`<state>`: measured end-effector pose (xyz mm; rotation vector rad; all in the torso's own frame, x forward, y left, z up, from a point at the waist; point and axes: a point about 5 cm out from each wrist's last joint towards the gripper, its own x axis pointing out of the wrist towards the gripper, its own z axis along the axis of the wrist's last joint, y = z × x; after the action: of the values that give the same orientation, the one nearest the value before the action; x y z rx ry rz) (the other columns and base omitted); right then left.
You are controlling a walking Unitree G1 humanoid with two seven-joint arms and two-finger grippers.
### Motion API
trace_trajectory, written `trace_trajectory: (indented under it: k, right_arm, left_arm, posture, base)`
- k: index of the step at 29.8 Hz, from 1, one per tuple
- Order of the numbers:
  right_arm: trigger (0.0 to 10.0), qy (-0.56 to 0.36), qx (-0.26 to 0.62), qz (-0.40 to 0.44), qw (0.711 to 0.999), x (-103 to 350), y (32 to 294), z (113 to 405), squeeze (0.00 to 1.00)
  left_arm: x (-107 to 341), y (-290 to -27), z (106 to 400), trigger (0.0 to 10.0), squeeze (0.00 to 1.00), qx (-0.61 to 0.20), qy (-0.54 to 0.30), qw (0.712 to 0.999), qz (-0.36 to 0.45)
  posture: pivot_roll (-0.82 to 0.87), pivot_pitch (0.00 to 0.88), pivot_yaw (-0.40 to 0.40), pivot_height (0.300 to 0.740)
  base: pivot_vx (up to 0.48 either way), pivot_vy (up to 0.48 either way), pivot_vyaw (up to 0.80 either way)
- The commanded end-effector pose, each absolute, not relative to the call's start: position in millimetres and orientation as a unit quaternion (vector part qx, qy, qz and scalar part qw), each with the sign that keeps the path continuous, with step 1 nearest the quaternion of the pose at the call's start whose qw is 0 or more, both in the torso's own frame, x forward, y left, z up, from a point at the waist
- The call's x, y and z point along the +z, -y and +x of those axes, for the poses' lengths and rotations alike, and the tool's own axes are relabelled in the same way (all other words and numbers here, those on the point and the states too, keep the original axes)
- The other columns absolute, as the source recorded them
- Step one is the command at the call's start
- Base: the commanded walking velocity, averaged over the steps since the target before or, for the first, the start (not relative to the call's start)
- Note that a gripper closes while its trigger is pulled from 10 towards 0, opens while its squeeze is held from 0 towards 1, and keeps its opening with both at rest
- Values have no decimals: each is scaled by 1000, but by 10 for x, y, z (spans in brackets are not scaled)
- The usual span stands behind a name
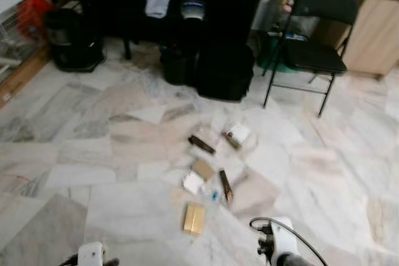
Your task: Sweep floor
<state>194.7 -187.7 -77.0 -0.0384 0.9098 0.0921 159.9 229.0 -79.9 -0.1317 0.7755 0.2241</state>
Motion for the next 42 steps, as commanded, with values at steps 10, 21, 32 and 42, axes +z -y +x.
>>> trace_trajectory:
  k: [10, 21, 32, 42]
  right_arm:
    - [10000, -450, 38, -3, 892, -812, 1856, 1873, 0]
    - [10000, -442, 34, 1, 896, -802, 1856, 1888, 0]
    - [10000, -439, 16, -19, 898, -797, 1890, 1894, 0]
    - [10000, -432, -31, -61, 899, -790, 1959, 1888, 0]
  left_arm:
    - [-805, -2254, 1605, 10000, 0, 99, -379, 918, -64]
    - [-813, -2227, 1604, 10000, 0, 99, -381, 917, -66]
    - [-832, -2250, 1555, 10000, 0, 90, -394, 913, -55]
    - [-813, -2285, 1534, 10000, 0, 22, -397, 918, -2]
  posture:
    - [-2, 72, -50, 740]
    - [-1, 83, -54, 740]
    - [-9, 84, -55, 740]
    - [-14, 83, -53, 740]
  base:
    - [0, 144, -754]
    - [0, 0, -616]
    - [0, 0, 0]
    - [0, 0, 0]
